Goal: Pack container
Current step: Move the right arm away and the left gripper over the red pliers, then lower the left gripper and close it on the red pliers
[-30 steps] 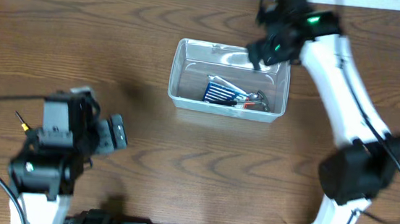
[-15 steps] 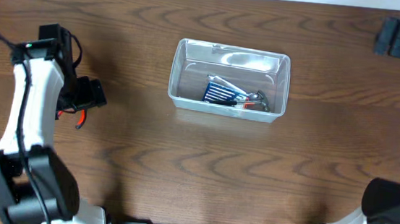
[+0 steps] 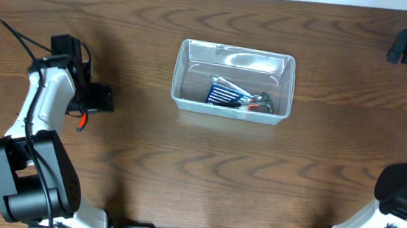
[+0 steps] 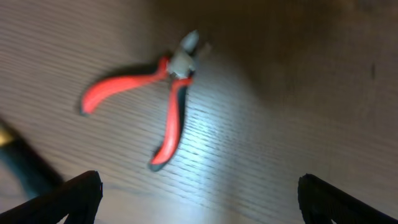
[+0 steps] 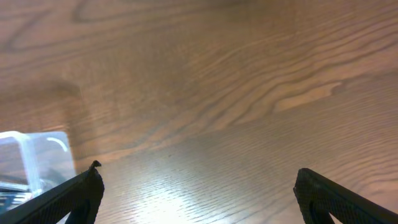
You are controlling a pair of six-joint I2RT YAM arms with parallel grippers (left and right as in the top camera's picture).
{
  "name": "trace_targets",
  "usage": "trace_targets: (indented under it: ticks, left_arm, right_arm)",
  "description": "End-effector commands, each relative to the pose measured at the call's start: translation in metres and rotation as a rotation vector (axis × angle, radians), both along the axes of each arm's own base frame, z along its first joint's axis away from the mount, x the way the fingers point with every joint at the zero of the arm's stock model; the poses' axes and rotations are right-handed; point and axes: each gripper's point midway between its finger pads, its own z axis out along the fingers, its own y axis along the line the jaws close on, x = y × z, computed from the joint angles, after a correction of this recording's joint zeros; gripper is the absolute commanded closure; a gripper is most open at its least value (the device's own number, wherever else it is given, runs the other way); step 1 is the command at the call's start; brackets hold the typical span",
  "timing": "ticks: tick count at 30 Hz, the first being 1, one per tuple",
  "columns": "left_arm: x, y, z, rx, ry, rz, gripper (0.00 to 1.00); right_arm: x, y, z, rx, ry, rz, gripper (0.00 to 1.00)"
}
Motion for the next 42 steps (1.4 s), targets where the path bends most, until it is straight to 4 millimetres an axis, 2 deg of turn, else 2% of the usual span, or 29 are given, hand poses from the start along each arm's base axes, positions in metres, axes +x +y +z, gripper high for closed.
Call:
trace_targets:
  ticks: [1,4,12,23,34,42]
  left_arm:
    - [-0.004,-0.007,-0.017,-0.037,0.005,-0.037,0.02]
    - [0.002,-0.015,-0.027,-0.078,-0.041,-0.045,0.01]
    - [0.012,-0.009,-0.041,-0.123,-0.111,-0.014,0.02]
    - [0.003,-0.008,-0.075,-0.171,-0.028,0.056,0.02]
    - [0.0,-0.007,-0.076,-0.165,-0.015,0.061,0.01]
    - [-0.013,0.01,-0.077,-0.063,0.041,0.098,0.02]
  right_arm:
    - [0.002,-0.001,-0.017,0.009,0.042,0.018,0.01]
    - [0.001,-0.001,-0.022,0.005,0.062,0.031,0.01]
    - [-0.001,-0.003,-0.023,-0.012,0.076,0.042,0.01]
    - [-0.002,-0.004,-0.023,-0.015,0.079,0.043,0.01]
    - [-0.006,-0.002,-0.025,-0.008,0.096,0.044,0.01]
    - [-0.01,-0.001,-0.027,-0.001,0.115,0.044,0.01]
